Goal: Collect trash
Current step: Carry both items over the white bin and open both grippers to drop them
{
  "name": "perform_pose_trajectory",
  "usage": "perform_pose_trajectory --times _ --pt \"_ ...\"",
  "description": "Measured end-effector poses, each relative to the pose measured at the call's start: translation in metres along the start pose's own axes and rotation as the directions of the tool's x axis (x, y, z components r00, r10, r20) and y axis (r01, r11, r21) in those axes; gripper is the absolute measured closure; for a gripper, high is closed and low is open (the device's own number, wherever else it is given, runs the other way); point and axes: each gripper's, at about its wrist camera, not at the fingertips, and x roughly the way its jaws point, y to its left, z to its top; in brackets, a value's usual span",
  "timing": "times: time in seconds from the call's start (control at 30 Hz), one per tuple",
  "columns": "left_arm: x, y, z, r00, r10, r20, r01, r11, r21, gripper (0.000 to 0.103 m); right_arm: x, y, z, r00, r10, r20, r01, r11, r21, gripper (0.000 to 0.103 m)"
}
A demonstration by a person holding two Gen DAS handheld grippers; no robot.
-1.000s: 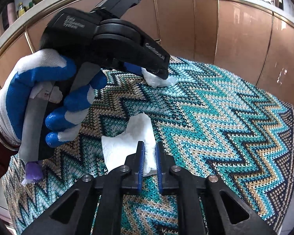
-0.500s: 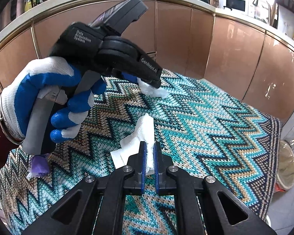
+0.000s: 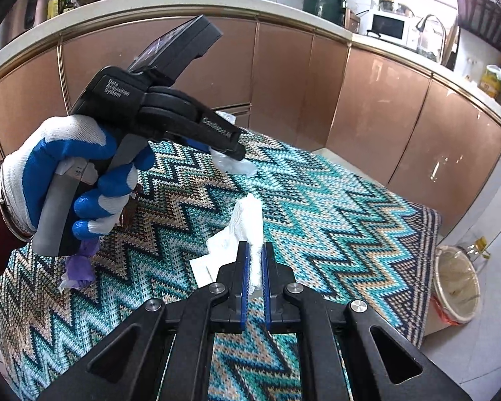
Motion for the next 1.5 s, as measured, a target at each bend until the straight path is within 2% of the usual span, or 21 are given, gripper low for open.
perform_pose_trajectory --times 0.5,0.87,1.5 --pt "-0.040 -0.046 -0.023 0.998 -0.054 0.042 0.051 0.996 0.074 0.070 -0.057 -0.015 -0.016 0.994 -0.098 0.044 0.098 0.995 0.014 0.096" --pt "-0.076 -0.076 -0.043 0.993 -0.096 0.066 0.087 0.987 0.134 0.070 -0.110 -0.027 -0.031 0.982 -0.171 0.082 0.167 0.984 0.060 0.096" --pt "-0.127 -0.120 -0.065 0.985 -0.139 0.106 0.114 0.971 0.209 0.070 -0.174 -0.028 -0.047 0.960 -0.233 0.157 0.219 0.970 0.101 0.096"
